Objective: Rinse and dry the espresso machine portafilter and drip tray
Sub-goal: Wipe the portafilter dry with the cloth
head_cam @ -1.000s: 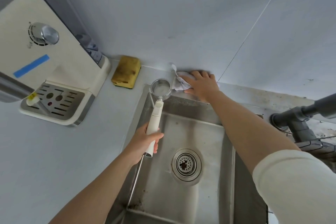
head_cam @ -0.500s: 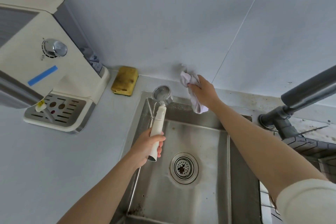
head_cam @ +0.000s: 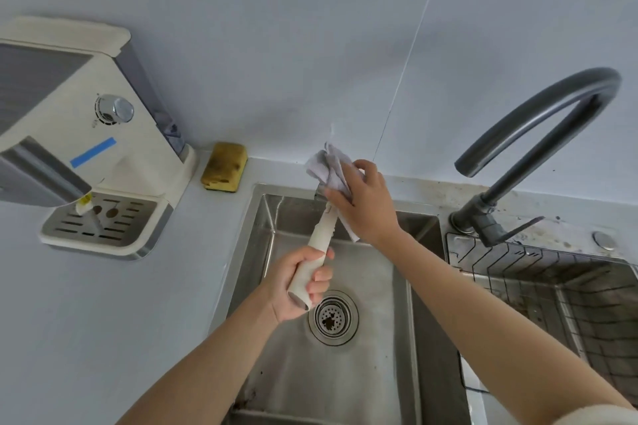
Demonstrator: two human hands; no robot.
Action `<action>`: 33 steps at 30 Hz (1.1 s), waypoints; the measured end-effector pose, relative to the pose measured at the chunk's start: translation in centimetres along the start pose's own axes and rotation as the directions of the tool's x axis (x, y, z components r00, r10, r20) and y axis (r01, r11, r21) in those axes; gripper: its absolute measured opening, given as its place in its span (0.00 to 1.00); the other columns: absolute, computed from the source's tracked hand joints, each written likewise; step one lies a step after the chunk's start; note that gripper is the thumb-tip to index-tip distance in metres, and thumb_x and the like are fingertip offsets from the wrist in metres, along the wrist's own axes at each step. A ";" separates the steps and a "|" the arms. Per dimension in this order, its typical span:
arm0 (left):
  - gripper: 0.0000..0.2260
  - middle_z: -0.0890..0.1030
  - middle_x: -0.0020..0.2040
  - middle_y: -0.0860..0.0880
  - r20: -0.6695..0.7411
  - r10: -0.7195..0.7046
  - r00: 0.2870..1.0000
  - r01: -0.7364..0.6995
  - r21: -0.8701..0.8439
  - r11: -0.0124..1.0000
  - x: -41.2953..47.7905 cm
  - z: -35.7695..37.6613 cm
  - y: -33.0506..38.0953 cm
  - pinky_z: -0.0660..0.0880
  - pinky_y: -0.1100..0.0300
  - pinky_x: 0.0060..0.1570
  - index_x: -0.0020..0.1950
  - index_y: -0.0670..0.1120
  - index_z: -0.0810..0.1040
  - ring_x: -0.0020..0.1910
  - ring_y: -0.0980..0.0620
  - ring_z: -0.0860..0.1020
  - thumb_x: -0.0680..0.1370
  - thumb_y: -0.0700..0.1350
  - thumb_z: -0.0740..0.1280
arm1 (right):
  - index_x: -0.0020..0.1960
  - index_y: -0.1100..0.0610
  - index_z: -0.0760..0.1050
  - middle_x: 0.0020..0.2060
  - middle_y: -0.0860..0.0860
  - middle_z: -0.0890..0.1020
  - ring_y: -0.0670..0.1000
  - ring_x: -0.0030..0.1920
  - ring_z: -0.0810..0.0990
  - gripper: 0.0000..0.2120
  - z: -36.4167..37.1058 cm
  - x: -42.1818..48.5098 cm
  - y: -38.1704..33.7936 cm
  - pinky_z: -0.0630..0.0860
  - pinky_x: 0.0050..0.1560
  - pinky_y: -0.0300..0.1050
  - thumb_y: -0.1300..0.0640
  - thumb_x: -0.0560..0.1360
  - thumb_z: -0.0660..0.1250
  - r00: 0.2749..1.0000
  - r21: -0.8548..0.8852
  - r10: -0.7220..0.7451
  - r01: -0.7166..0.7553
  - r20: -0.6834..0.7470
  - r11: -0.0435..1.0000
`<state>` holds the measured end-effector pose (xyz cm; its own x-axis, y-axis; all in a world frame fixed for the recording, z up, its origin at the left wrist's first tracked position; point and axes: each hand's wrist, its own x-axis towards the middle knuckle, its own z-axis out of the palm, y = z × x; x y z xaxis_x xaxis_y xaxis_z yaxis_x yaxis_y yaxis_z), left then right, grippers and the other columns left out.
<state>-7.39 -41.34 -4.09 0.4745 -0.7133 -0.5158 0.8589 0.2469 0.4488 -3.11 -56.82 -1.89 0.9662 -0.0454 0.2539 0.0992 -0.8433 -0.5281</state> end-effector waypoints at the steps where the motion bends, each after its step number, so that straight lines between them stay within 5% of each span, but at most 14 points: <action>1: 0.28 0.70 0.21 0.51 0.020 -0.003 1.000 0.004 -0.006 1.000 -0.2 0.3 -0.1 0.64 0.69 0.15 0.41 0.44 0.72 0.15 0.57 0.67 0.46 0.43 0.81 | 0.65 0.50 0.68 0.55 0.62 0.76 0.62 0.48 0.77 0.22 0.2 -0.6 0.1 0.77 0.42 0.54 0.42 0.73 0.59 0.995 -0.131 -0.082 0.074 -0.055 0.989; 7: 0.28 0.71 0.21 0.51 0.053 -0.030 0.998 0.031 -0.015 0.999 -0.8 1.1 -1.3 0.65 0.70 0.15 0.41 0.44 0.72 0.15 0.58 0.68 0.47 0.42 0.81 | 0.62 0.45 0.70 0.53 0.61 0.79 0.62 0.42 0.79 0.22 -0.1 -2.7 0.1 0.77 0.38 0.52 0.40 0.71 0.57 0.991 -0.327 -0.126 0.102 -0.052 0.939; 11: 0.26 0.72 0.22 0.51 0.062 -0.032 0.998 0.029 0.050 0.998 -1.2 1.4 -2.0 0.66 0.70 0.16 0.41 0.44 0.73 0.16 0.57 0.68 0.49 0.42 0.80 | 0.69 0.46 0.68 0.64 0.60 0.71 0.63 0.57 0.72 0.28 -1.0 -3.0 -0.5 0.72 0.53 0.58 0.39 0.72 0.49 0.998 -0.229 0.029 -0.018 0.047 0.973; 14: 0.18 0.71 0.22 0.51 0.049 -0.031 0.998 0.024 0.131 0.991 -1.6 1.5 -2.1 0.66 0.70 0.17 0.41 0.44 0.72 0.16 0.57 0.68 0.55 0.40 0.73 | 0.73 0.48 0.62 0.67 0.55 0.65 0.59 0.62 0.66 0.24 -1.9 -2.3 -1.0 0.67 0.59 0.53 0.44 0.78 0.55 0.991 -0.218 0.111 -0.091 0.080 0.972; 17: 0.13 0.70 0.22 0.51 0.015 -0.033 0.999 0.029 0.231 0.973 -2.1 1.4 -1.9 0.65 0.69 0.17 0.41 0.44 0.71 0.16 0.57 0.67 0.59 0.41 0.67 | 0.64 0.53 0.70 0.61 0.55 0.71 0.58 0.59 0.69 0.20 -2.5 -0.9 -1.1 0.69 0.59 0.52 0.43 0.78 0.56 0.964 -0.030 0.231 -0.229 0.132 0.973; 20: 0.08 0.70 0.22 0.52 -0.028 -0.049 0.998 0.056 0.358 0.932 -2.7 1.0 -1.7 0.65 0.69 0.19 0.41 0.45 0.69 0.17 0.57 0.66 0.64 0.40 0.62 | 0.46 0.52 0.73 0.46 0.57 0.76 0.56 0.46 0.75 0.18 -3.4 -0.3 -1.5 0.71 0.46 0.46 0.37 0.75 0.57 0.927 0.217 0.302 -0.349 0.224 0.911; 22: 0.07 0.70 0.22 0.52 -0.050 -0.051 0.997 0.067 0.444 0.893 -3.1 0.7 -1.5 0.65 0.68 0.20 0.41 0.45 0.69 0.17 0.56 0.66 0.65 0.39 0.61 | 0.45 0.54 0.72 0.41 0.54 0.78 0.54 0.41 0.76 0.17 -4.2 -0.5 -1.8 0.71 0.44 0.46 0.39 0.76 0.58 0.911 0.360 0.302 -0.392 0.283 0.847; 26: 0.09 0.71 0.23 0.50 -0.112 0.021 0.993 0.063 0.694 0.717 -3.7 -0.4 -0.8 0.68 0.64 0.23 0.42 0.43 0.68 0.18 0.53 0.68 0.64 0.39 0.63 | 0.48 0.57 0.74 0.42 0.53 0.81 0.53 0.47 0.79 0.17 -4.8 -0.9 -1.0 0.75 0.53 0.44 0.44 0.78 0.56 0.878 0.503 0.308 -0.465 0.366 0.728; 33: 0.12 0.73 0.33 0.46 -0.195 0.162 0.967 0.149 0.955 0.257 -4.5 -0.9 1.8 0.71 0.62 0.24 0.50 0.49 0.69 0.22 0.54 0.71 0.72 0.34 0.63 | 0.58 0.60 0.76 0.55 0.58 0.82 0.57 0.57 0.80 0.36 -4.4 -0.5 2.3 0.72 0.65 0.56 0.30 0.68 0.59 0.753 0.510 0.315 -0.635 0.578 0.580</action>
<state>-7.84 -37.09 -1.66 0.6360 -0.5223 -0.5681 0.1073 -0.6692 0.7353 -4.44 -61.07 0.30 0.8961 0.0093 -0.4437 -0.4344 -0.1873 -0.8811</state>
